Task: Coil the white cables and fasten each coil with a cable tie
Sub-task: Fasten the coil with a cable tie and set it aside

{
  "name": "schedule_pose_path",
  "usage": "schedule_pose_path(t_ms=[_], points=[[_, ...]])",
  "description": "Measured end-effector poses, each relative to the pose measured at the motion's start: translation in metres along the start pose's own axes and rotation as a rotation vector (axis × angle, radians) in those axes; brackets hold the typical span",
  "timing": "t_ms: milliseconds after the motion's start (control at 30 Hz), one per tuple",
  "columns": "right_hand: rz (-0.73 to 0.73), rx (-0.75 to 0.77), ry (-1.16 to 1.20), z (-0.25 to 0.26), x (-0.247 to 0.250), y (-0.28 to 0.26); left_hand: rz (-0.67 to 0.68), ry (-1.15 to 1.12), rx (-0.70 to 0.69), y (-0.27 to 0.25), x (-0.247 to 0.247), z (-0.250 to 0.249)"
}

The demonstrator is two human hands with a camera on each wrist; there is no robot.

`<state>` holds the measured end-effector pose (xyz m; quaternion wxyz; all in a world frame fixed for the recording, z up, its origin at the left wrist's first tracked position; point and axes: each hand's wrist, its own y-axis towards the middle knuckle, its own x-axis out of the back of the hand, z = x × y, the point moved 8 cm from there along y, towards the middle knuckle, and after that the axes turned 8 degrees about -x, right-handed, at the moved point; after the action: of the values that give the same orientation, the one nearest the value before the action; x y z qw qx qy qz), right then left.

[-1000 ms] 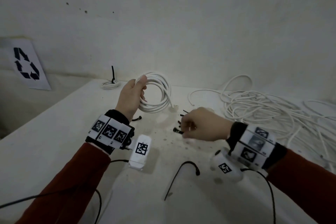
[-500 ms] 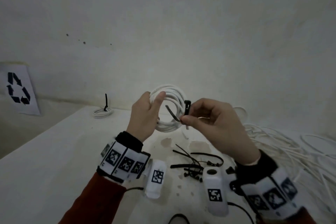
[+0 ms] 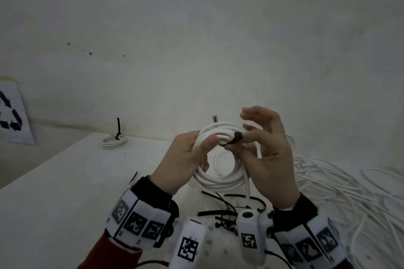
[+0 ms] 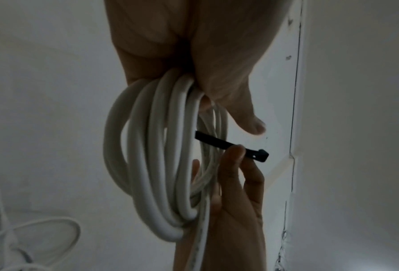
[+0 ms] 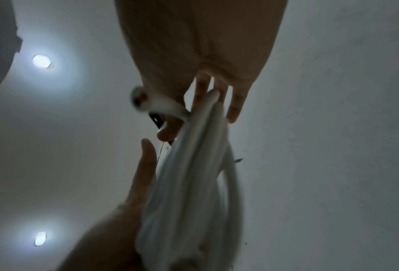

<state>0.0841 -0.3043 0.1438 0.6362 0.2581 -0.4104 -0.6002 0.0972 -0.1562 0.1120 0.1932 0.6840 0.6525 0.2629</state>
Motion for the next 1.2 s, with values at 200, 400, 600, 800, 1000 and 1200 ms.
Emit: schedule_pose_path(t_ms=[200,400,600,800,1000,1200], points=[[0.060,-0.376,0.274,-0.024,-0.007,-0.003,0.063,0.062,-0.096,-0.003,-0.012,-0.006],[-0.023,-0.529,0.309,-0.032,-0.003,-0.008,-0.022,0.048,-0.107,-0.008,-0.015,-0.012],[-0.061,-0.772,0.575,-0.040,-0.002,-0.011,0.012,-0.038,-0.082,-0.007,-0.019,-0.009],[-0.126,-0.805,0.579,-0.040,0.008,-0.011,0.115,-0.069,-0.125,-0.009,-0.028,-0.012],[-0.156,-0.774,0.571,-0.037,0.012,-0.012,0.188,-0.098,-0.113,-0.011,-0.034,-0.012],[-0.099,-0.694,0.430,-0.019,0.017,-0.009,0.114,-0.173,-0.030,-0.010,-0.030,0.001]])
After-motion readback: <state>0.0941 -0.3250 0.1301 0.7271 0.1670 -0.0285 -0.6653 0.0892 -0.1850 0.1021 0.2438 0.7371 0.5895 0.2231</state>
